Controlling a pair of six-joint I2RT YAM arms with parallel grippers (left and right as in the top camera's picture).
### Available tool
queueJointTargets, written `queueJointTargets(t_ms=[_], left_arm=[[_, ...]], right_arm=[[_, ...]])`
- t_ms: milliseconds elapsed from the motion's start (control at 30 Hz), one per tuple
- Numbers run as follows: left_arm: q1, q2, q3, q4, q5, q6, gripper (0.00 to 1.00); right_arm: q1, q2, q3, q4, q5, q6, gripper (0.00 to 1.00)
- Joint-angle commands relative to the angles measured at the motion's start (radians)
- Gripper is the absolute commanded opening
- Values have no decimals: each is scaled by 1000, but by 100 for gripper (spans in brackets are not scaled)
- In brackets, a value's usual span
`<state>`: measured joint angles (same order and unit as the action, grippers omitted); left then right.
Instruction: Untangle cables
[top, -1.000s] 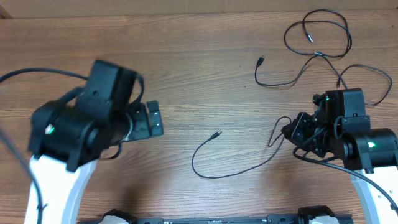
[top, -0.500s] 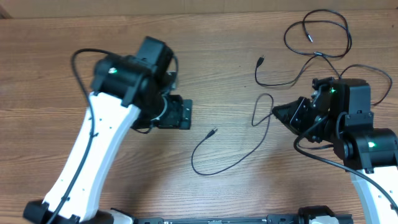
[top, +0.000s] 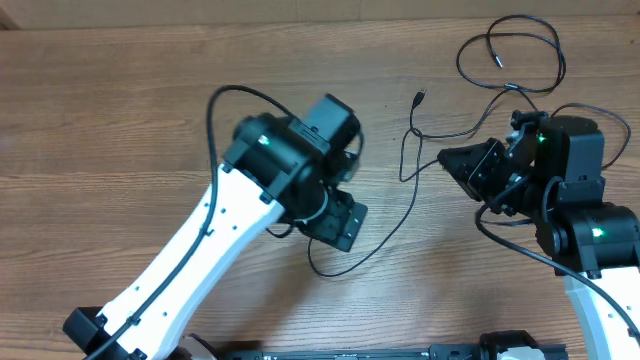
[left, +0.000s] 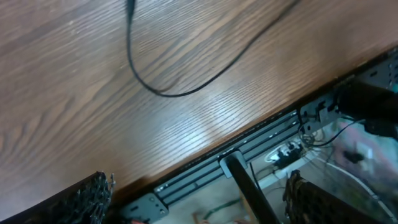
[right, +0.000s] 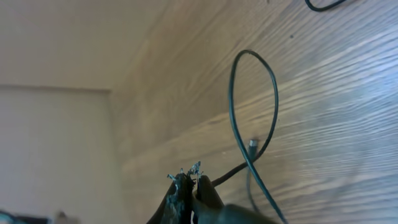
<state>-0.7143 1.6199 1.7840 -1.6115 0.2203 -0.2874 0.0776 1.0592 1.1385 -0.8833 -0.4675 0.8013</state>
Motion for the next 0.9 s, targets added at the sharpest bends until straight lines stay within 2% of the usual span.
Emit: queueJointTargets(t_ms=[0,167,367,567,700,867], left_arm=[[-37,-3,-39,29,-25,18,91],[-62,-3,-137,156,-17,-47,90],[-67,-3,-307,356,23,-60,87],[-78,-3,-461,539,60,-47,85],[-85,-3,-502,610,146,4,85],[-102,-3,-514,682,162,4,81]], right_arm=[[-20,-16,9,20,-5,139,4],[-47,-16,9,32,-6,307,4],[-52,-16,9,45,-38,408,4],[-52,-16,9,49,-42,411,4],[-52,-16,9,49,-42,411,4],[-52,-16,9,49,-43,411,4]])
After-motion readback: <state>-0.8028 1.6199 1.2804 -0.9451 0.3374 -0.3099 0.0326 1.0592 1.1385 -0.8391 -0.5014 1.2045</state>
